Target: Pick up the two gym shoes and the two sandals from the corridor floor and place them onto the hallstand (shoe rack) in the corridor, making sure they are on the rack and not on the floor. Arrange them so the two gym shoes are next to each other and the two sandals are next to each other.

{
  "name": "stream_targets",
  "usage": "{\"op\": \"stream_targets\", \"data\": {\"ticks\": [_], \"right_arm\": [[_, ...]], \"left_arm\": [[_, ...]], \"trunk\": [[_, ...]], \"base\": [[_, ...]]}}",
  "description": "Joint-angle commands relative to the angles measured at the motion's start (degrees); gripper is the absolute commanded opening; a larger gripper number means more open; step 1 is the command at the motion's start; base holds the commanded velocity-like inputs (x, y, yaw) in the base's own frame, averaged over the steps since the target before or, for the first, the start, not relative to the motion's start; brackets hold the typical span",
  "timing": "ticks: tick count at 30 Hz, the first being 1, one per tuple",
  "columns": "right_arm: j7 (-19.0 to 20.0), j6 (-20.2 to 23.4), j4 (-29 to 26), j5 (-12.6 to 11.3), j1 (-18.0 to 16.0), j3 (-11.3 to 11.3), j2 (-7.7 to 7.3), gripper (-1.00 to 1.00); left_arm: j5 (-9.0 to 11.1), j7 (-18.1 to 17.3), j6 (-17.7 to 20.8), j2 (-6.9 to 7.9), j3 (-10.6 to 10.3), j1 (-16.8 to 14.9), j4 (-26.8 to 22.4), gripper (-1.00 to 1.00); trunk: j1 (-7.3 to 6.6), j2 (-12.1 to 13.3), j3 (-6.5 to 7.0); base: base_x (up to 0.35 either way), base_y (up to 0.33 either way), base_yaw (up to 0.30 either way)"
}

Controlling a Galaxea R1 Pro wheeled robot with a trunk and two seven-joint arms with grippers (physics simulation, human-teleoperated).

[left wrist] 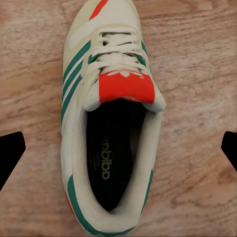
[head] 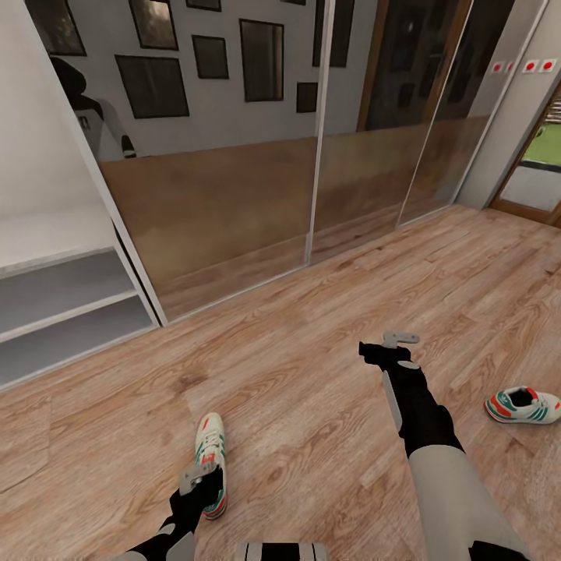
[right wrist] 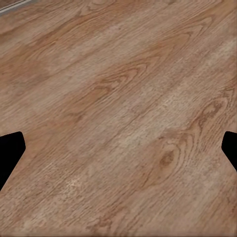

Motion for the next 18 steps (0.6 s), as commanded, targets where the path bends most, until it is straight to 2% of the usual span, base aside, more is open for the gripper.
{"op": "stream_targets", "data": {"ticks": [1, 10, 18], "right_arm": [[0.1, 0.3, -0.1, 0.5, 0.0, -0.1, 0.06, 1.00], [0.0, 0.3, 0.0, 0.6, 0.0, -0.1, 0.05, 1.00], [0.0, 0.3, -0.1, 0.5, 0.0, 0.0, 0.06, 1.00]], "left_arm": [[0.1, -0.1, -0.2, -0.01, 0.2, 0.0, 0.0, 1.00], [0.1, -0.1, -0.2, -0.01, 0.2, 0.0, 0.0, 1.00], [0.1, -0.1, -0.2, -0.01, 0.2, -0.1, 0.0, 1.00]], "trunk": [[-0.01, 0.0, -0.13], [-0.01, 0.0, -0.33], [0.19, -0.1, -2.11]], "base": [[0.000, 0.000, 0.000], [0.000, 0.000, 0.000], [0.000, 0.000, 0.000]]}}
